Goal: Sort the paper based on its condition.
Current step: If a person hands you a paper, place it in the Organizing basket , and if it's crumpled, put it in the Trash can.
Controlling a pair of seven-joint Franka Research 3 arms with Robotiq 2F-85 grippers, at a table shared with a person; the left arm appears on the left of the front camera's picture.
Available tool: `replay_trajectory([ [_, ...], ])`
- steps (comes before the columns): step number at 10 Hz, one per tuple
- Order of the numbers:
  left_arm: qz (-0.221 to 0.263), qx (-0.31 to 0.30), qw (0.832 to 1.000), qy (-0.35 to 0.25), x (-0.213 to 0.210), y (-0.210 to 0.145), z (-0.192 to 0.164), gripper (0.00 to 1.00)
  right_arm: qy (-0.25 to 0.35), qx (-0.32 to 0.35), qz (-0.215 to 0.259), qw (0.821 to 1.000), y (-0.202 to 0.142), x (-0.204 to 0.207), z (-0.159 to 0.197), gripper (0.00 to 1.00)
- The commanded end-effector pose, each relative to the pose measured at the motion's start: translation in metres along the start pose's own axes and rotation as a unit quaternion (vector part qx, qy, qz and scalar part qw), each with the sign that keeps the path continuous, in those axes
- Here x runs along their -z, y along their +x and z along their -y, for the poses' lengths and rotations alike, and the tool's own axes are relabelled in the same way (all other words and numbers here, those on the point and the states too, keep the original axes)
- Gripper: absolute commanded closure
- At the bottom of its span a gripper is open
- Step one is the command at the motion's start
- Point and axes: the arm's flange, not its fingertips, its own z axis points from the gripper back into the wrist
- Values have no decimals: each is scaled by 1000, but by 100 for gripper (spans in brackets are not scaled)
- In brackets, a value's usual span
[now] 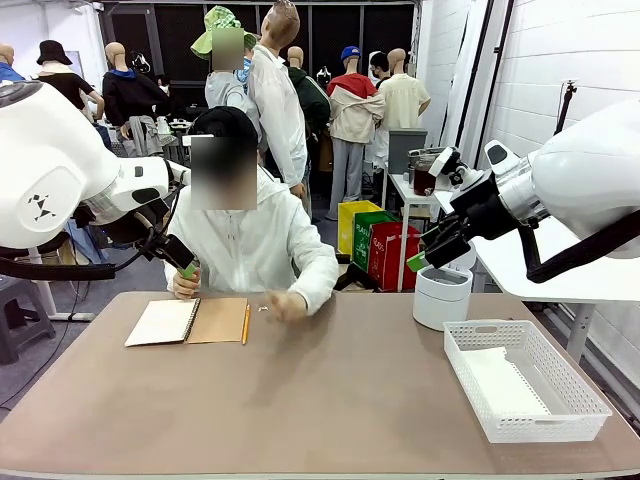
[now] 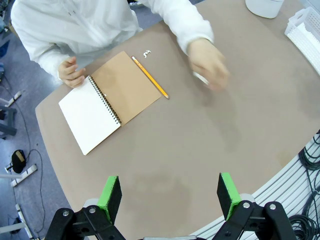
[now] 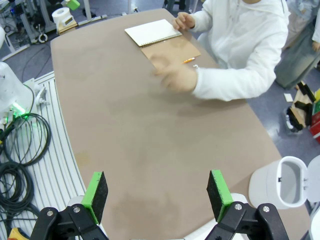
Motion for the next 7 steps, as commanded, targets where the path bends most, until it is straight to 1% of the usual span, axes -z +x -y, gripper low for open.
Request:
replay_trajectory([
  [1,0,0,1000,-1,0,-1,-1,0,1,-4,-1,1000,0,0,0,0],
  [7,0,0,1000,-1,0,-1,-1,0,1,-4,-1,1000,0,0,0,0],
])
